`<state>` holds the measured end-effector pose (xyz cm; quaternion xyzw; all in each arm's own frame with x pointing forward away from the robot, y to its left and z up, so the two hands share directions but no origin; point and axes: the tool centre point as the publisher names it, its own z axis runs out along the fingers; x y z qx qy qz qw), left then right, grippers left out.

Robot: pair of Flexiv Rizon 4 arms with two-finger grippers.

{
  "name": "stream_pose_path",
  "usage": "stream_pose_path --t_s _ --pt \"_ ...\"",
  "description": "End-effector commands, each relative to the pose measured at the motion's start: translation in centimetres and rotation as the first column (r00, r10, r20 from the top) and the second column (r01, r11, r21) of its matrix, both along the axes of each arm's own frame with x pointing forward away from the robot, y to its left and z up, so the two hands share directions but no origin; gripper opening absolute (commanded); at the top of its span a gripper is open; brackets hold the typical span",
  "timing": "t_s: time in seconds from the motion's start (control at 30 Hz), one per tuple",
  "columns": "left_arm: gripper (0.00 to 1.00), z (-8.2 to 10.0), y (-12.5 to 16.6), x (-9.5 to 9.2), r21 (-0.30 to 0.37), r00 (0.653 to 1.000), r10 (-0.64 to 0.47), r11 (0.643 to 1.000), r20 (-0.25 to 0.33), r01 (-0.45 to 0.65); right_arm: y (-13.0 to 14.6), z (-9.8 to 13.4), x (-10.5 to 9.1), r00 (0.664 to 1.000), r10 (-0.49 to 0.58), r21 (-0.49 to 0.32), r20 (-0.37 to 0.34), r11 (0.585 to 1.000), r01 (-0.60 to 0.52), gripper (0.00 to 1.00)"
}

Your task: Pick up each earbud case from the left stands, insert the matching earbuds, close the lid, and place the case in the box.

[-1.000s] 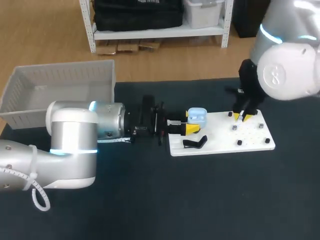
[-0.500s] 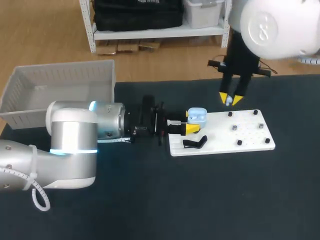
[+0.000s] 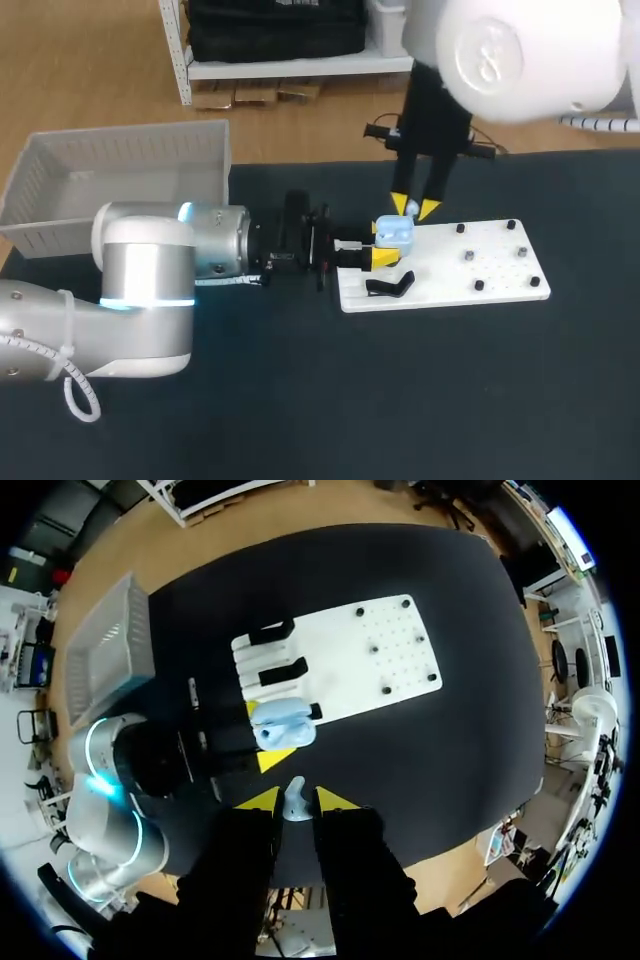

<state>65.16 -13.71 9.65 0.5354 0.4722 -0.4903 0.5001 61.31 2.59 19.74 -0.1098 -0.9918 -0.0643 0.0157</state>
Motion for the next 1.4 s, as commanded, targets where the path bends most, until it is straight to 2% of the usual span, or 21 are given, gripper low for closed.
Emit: stream_pose_path --t_s 0.03,0.33,0.43,0.63,0.87,1.4 --pt "0.00 -0.1 0.0 -0.2 -0.003 1.000 0.009 1.000 0.004 -0.009 0.1 -0.3 0.0 1.000 0.001 0.007 0.005 1.000 -0.001 0.00" --pt "0.00 -0.1 0.0 -0.2 -0.003 1.000 0.009 1.000 0.004 -0.009 0.1 -0.3 0.0 1.000 0.001 0.007 0.005 1.000 -0.001 0.00" --pt "0.00 -0.1 0.0 -0.2 -0.003 1.000 0.009 1.000 0.004 -0.009 0.2 -0.8 -0.4 0.981 0.194 -0.003 -0.031 0.981 -0.194 0.00" --pt "0.00 -0.1 0.0 -0.2 -0.003 1.000 0.009 1.000 0.004 -0.009 0.8 -0.9 0.0 0.938 0.347 0.017 -0.008 0.938 -0.347 0.00" --pt "0.00 -0.1 0.0 -0.2 -0.003 1.000 0.009 1.000 0.004 -0.009 1.1 -1.0 0.7 0.883 0.468 0.051 0.038 0.882 -0.469 0.00" --pt "0.00 -0.1 0.0 -0.2 -0.003 1.000 0.009 1.000 0.004 -0.009 1.1 -1.1 0.9 0.872 0.487 0.061 0.041 0.870 -0.489 0.00"
